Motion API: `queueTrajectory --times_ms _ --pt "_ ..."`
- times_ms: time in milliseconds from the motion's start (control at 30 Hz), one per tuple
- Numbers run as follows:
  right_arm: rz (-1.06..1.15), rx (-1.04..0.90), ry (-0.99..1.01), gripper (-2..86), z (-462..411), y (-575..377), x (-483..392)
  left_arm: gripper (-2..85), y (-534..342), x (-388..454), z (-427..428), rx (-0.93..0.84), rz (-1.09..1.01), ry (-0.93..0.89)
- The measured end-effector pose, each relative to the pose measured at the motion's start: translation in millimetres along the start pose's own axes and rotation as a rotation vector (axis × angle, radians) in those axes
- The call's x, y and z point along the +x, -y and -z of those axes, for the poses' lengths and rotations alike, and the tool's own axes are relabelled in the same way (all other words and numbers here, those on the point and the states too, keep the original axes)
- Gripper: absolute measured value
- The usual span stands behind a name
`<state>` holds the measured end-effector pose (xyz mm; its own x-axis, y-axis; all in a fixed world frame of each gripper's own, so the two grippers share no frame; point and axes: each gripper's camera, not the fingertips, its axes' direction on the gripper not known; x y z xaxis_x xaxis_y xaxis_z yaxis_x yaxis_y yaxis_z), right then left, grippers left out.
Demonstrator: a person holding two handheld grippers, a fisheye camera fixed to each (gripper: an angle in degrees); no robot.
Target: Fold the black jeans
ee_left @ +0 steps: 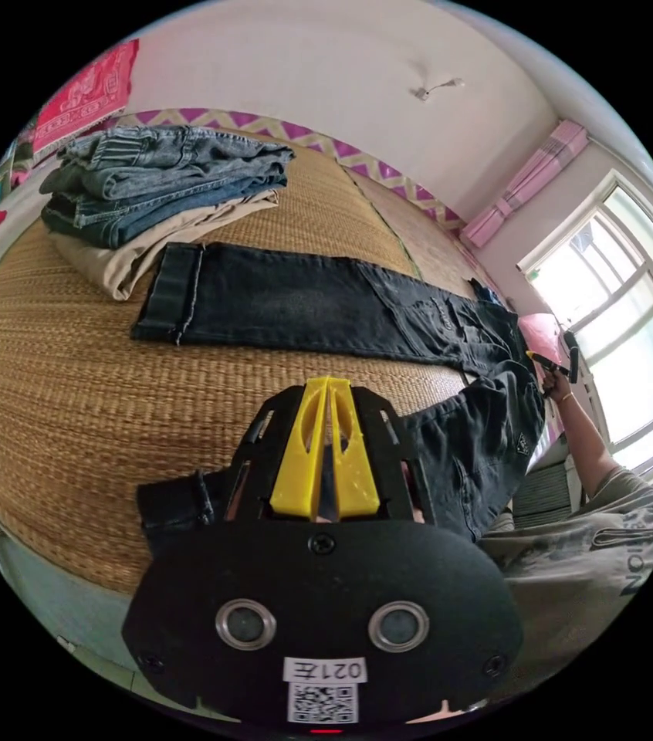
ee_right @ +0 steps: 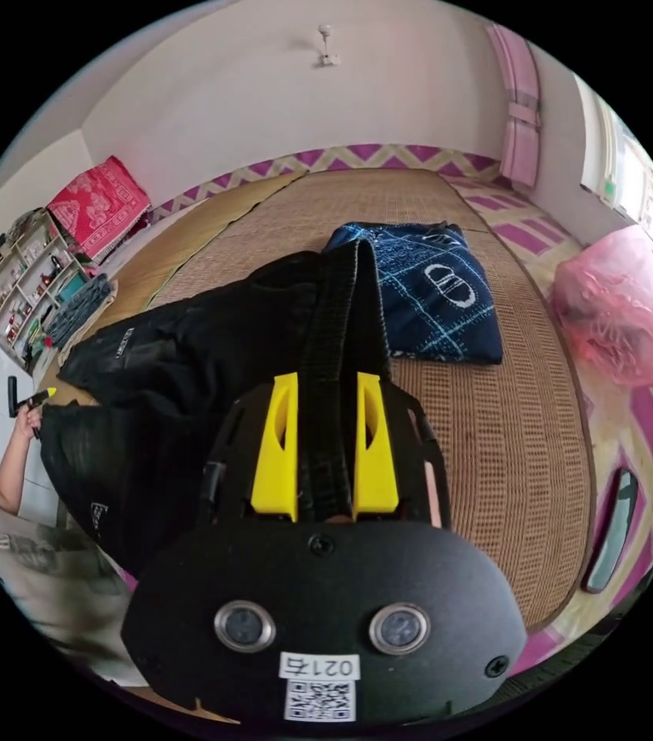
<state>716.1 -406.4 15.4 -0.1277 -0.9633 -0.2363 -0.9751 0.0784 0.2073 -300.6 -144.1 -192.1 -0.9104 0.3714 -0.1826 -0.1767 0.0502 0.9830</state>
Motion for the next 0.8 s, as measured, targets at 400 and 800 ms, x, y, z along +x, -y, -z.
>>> queueTrajectory --times_ms 400,800 --pt "-0.158 -0.103 -0.001 -0.4 2.3 90.7 52.0 -1.0 134.4 18.9 -83.2 -0.072 -0.045 0.166" --pt "-0.192 -0.055 -0.279 -0.9 109.0 109.0 36.7 -1.0 263.0 95.4 -152.3 -0.054 -0.115 0.281"
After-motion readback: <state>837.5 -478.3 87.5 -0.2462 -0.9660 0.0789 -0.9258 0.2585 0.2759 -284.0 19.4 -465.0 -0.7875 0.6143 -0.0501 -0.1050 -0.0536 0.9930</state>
